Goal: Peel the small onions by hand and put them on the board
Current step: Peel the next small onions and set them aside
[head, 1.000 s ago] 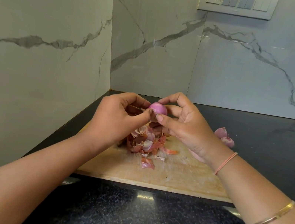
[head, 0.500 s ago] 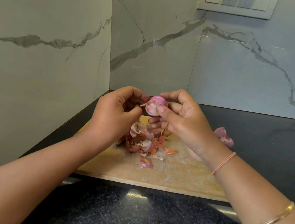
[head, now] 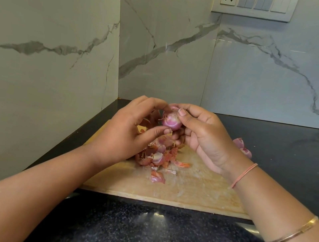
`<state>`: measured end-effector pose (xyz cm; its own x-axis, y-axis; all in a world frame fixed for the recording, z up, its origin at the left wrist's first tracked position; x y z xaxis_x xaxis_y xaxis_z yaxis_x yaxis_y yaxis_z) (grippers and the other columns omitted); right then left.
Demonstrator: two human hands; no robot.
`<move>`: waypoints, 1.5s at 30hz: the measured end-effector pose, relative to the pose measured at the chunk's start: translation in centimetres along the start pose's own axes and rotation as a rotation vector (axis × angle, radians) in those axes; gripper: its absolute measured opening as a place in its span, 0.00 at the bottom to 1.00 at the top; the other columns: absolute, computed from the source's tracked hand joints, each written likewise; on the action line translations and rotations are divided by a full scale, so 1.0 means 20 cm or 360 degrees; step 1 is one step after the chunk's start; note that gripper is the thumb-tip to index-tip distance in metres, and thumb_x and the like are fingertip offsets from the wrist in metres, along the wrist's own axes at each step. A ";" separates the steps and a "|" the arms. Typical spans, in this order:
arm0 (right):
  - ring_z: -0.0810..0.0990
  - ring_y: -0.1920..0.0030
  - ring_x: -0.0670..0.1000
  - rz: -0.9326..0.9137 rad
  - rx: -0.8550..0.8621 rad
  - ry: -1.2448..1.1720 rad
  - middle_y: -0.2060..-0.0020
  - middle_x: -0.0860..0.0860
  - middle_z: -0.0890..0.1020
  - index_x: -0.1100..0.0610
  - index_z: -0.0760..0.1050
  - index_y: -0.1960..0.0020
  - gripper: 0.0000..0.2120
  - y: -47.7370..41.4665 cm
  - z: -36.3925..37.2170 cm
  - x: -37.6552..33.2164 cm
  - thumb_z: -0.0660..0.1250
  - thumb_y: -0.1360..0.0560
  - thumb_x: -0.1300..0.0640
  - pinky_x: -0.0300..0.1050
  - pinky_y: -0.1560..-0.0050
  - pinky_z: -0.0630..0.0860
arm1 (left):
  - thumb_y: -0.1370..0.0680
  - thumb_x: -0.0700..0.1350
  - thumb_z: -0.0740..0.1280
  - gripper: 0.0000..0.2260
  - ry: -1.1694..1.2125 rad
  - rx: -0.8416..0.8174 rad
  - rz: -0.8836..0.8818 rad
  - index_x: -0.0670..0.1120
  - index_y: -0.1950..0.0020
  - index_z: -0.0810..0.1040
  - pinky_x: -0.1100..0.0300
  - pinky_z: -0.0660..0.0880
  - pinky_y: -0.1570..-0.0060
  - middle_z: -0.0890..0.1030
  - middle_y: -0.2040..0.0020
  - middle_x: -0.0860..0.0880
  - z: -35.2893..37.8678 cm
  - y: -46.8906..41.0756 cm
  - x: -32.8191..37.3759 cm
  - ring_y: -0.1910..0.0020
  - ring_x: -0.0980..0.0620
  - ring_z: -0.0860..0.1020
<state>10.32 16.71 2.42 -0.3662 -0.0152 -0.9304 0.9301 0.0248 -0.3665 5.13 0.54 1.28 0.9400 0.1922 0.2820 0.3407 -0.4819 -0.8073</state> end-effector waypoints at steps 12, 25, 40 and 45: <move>0.75 0.69 0.49 0.0029 0.0000 -0.0002 0.62 0.60 0.78 0.58 0.77 0.47 0.08 0.00 0.01 0.00 0.59 0.20 0.60 0.38 0.70 0.74 | 0.25 0.54 0.64 0.13 -0.0013 -0.0053 0.0023 0.56 0.41 0.69 0.62 0.76 0.50 0.74 0.50 0.56 0.00 0.00 -0.03 0.50 0.57 0.76; 0.75 0.70 0.50 0.0094 -0.0021 -0.0048 0.66 0.56 0.78 0.59 0.77 0.53 0.09 0.01 0.02 0.00 0.59 0.20 0.60 0.37 0.71 0.73 | 0.24 0.57 0.62 0.15 0.0009 -0.0141 -0.0009 0.56 0.40 0.67 0.54 0.76 0.48 0.75 0.49 0.57 0.00 0.01 -0.04 0.48 0.55 0.77; 0.77 0.70 0.50 0.0155 -0.0032 -0.0089 0.65 0.58 0.78 0.62 0.77 0.51 0.10 0.00 0.02 0.02 0.59 0.20 0.58 0.38 0.71 0.74 | 0.26 0.59 0.63 0.14 0.0045 -0.0144 -0.0065 0.60 0.43 0.66 0.65 0.75 0.52 0.75 0.51 0.61 0.00 0.01 -0.04 0.51 0.59 0.76; 0.76 0.71 0.49 0.0173 -0.0033 -0.0105 0.66 0.57 0.78 0.63 0.77 0.51 0.10 0.00 0.02 0.03 0.59 0.20 0.58 0.38 0.71 0.74 | 0.26 0.58 0.62 0.12 0.0003 -0.0160 -0.0057 0.57 0.44 0.67 0.63 0.74 0.51 0.75 0.50 0.58 0.00 0.01 -0.04 0.51 0.58 0.75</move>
<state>10.10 16.28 1.79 -0.2598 -0.0773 -0.9626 0.9632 0.0507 -0.2640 4.38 0.32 0.84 0.9271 0.2091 0.3111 0.3743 -0.5583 -0.7404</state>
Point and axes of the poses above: each hand's wrist, its own y-axis away from the middle knuckle, its own z-axis out of the palm, x = y × z, the point moved 1 cm from there along -y, towards the middle knuckle
